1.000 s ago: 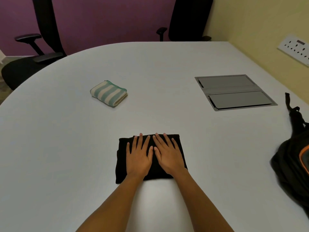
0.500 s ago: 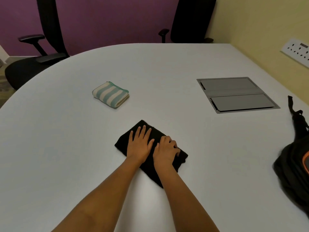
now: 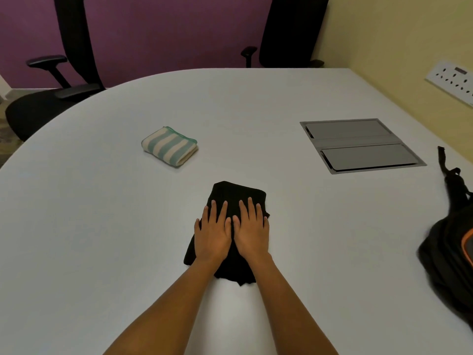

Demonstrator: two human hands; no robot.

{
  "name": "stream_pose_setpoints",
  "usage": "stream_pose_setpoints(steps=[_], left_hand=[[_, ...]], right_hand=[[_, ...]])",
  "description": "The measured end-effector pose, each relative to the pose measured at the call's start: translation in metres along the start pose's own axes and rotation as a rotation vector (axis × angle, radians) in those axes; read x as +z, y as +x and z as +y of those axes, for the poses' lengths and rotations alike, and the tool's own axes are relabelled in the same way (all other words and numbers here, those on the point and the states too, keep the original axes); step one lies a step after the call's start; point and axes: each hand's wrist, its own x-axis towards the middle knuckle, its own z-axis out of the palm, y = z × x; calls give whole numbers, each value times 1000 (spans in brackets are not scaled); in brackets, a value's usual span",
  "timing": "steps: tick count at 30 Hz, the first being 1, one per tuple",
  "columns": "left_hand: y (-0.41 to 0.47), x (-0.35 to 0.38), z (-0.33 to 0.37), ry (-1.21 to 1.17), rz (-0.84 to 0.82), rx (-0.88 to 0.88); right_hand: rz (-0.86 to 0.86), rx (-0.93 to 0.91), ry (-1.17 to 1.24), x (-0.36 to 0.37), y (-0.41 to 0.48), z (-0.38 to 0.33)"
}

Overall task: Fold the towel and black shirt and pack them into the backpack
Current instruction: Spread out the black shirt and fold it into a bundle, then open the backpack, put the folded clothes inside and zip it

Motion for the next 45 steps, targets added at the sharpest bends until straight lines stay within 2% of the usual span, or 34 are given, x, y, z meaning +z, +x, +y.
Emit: stream_pose_setpoints(steps=[9, 21, 29, 32, 35, 40, 45], left_hand=[[14, 9, -4, 59, -5, 44], [35, 3, 2, 7, -112, 44], [53, -14, -12, -52, -134, 76], [76, -25, -34, -52, -151, 54], [109, -38, -60, -58, -86, 33], [173, -63, -101, -75, 115, -2], [234, -76, -131, -231, 235, -242]], right_hand=[[171, 59, -28, 30, 9, 5], [-4, 82, -29, 16, 30, 12], [95, 95, 0, 0, 64, -18], [82, 88, 53, -6, 90, -41], [54, 79, 142, -8, 122, -65], [3, 21, 272, -4, 184, -110], [-86, -60, 290, 8, 248, -150]])
